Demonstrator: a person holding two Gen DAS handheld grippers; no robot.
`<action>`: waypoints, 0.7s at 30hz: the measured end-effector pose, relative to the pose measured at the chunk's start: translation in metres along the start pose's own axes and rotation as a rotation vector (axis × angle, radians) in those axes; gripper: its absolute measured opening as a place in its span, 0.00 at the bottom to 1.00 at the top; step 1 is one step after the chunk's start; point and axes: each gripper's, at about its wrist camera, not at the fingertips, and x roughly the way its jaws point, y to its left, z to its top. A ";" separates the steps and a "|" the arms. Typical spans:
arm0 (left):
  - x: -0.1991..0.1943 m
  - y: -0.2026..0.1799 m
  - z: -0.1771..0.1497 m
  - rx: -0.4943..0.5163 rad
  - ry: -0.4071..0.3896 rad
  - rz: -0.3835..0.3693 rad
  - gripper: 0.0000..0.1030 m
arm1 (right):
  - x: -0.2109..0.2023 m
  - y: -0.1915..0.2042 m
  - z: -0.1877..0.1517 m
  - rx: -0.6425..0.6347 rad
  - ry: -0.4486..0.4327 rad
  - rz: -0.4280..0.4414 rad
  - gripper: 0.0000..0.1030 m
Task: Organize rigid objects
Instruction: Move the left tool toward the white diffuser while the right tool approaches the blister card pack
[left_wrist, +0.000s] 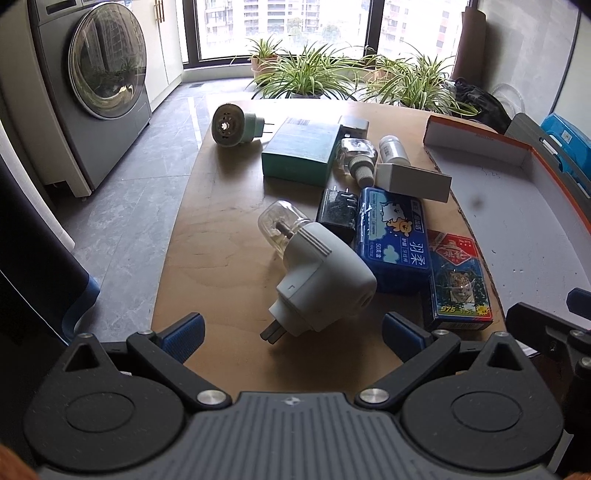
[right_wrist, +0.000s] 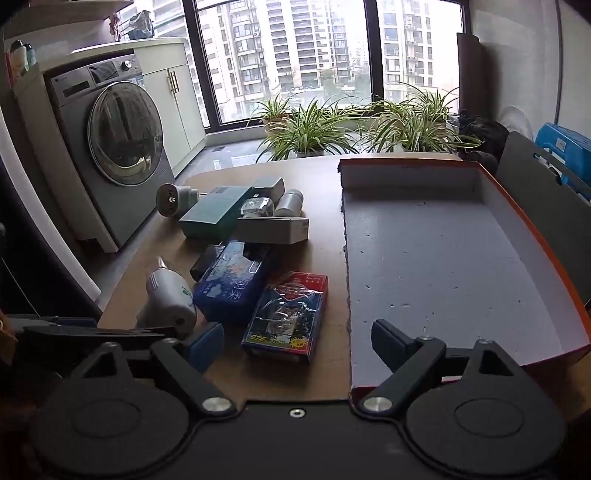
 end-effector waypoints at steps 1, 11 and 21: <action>0.001 0.001 0.000 0.000 0.001 -0.003 1.00 | 0.000 0.001 0.000 0.000 0.001 -0.001 0.99; 0.010 0.006 0.004 0.005 0.007 -0.020 1.00 | 0.006 0.015 0.005 -0.001 0.017 -0.016 0.99; 0.017 0.004 0.008 0.023 0.013 -0.031 1.00 | 0.011 0.007 0.002 0.001 0.028 -0.023 0.99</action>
